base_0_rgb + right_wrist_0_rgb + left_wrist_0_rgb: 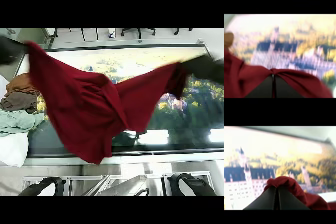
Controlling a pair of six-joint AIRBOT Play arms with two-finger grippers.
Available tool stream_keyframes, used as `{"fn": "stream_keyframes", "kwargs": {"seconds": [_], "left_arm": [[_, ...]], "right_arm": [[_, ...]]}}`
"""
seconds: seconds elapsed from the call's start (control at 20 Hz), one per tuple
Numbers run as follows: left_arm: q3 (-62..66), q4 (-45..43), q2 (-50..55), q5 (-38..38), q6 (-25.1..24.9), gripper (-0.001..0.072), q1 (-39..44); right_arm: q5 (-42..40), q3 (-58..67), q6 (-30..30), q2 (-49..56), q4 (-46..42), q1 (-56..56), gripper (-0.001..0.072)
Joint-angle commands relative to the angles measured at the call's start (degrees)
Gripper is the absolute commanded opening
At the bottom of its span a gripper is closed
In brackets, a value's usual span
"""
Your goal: Fold the shirts.
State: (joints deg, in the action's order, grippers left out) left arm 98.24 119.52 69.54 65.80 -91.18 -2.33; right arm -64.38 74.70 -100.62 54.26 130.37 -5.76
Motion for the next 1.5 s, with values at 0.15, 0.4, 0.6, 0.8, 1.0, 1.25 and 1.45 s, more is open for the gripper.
{"fn": "stream_keyframes", "kwargs": {"seconds": [0.15, 0.4, 0.6, 0.8, 1.0, 1.25, 1.45], "left_arm": [[0.7, -5.46, 32.63, -5.25, -0.37, 0.0011, 11.69], [13.42, -5.35, 43.43, 0.44, 1.33, 0.0414, 13.57], [23.8, -5.38, 41.81, 16.06, 6.19, 0.07, 9.35], [8.24, -5.64, 28.48, 24.33, 6.62, 0.07, 1.92], [-18.91, -5.88, 16.09, 19.87, 6.62, 0.07, -1.7], [-44.28, -5.33, 10.29, 7.08, 5.92, 0.0699, 0.42], [-47.65, 2.43, 13.88, 0.17, 1.7, 0.0699, 0.63]], "right_arm": [[10.49, -22.47, -1.55, 23.74, 4.74, 0.55, 0.0021], [16.28, -19.78, -6.27, 32.22, 7.23, 0.09, 0.0024], [8.09, -10.19, -7.39, 30.45, 6.84, -5.05, 0.0467], [-3.37, -7.1, -7.76, 26.49, 5.62, -12.11, 0.0467], [-8.46, -15.37, -8.26, 24.44, 2.36, -11.43, 0.0465], [1.38, -28.28, -9.16, 25.64, 4.68, -1.51, 0.0465], [7.1, -28.26, -9.16, 29.64, 8.7, 3.76, 0.0464]]}}
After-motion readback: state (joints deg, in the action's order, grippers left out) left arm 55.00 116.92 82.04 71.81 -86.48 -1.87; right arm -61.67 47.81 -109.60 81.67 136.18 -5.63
